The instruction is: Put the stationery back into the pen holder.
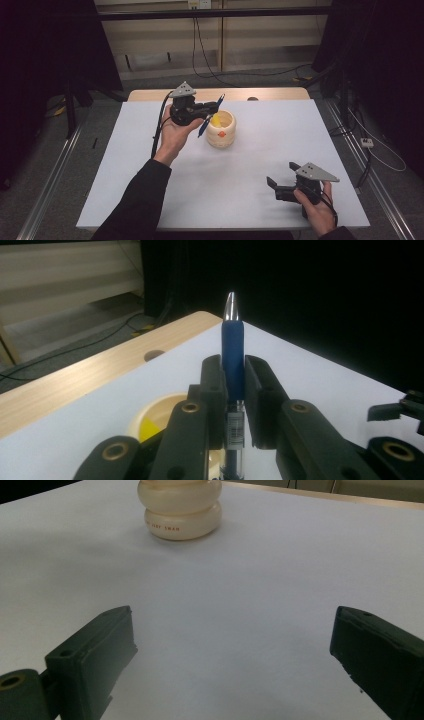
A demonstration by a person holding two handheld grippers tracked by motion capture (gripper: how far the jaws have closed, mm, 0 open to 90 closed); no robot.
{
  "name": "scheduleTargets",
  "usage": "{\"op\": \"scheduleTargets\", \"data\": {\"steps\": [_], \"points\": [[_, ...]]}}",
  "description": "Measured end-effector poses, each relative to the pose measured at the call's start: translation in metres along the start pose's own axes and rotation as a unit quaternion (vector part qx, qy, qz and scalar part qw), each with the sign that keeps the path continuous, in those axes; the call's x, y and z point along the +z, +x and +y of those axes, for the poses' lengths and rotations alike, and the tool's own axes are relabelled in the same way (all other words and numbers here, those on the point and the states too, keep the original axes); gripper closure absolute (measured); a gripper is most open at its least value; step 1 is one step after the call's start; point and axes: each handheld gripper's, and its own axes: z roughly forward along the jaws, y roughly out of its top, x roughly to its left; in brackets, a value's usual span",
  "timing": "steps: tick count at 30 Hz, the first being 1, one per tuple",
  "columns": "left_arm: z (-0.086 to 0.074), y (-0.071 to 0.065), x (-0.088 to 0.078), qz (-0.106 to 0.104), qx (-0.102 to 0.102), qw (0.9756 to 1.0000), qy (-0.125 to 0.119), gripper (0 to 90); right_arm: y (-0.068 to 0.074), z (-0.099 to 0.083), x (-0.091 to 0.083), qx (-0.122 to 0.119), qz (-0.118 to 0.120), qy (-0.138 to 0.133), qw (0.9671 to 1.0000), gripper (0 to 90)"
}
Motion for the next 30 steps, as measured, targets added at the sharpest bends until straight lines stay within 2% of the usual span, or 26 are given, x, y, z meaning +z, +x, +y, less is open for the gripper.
{"op": "scheduleTargets", "data": {"steps": [12, 15, 18, 22, 30], "points": [[0.024, -0.002, 0.016, 0.013, 0.018, 0.9997, -0.008, 80.0, 0.000, 0.000, 0.000, 0.001, -0.001, 0.000, 1.0000, 4.1], [0.025, 0.000, 0.024, 0.017, 0.019, 0.9996, -0.007, 80.0, 0.000, 0.000, 0.000, 0.001, 0.000, -0.001, 1.0000, 4.1], [0.026, 0.003, 0.035, 0.019, 0.009, 0.9998, -0.005, 80.0, 0.000, 0.000, 0.000, 0.002, 0.000, 0.000, 1.0000, 4.1], [0.026, 0.004, 0.048, 0.021, 0.015, 0.9997, -0.002, 80.0, 0.000, 0.000, 0.000, 0.002, 0.000, -0.001, 1.0000, 4.1], [0.021, 0.013, 0.061, 0.024, 0.000, 0.9997, 0.001, 80.0, -0.001, -0.001, -0.002, 0.007, -0.002, -0.003, 1.0000, 4.0]]}}
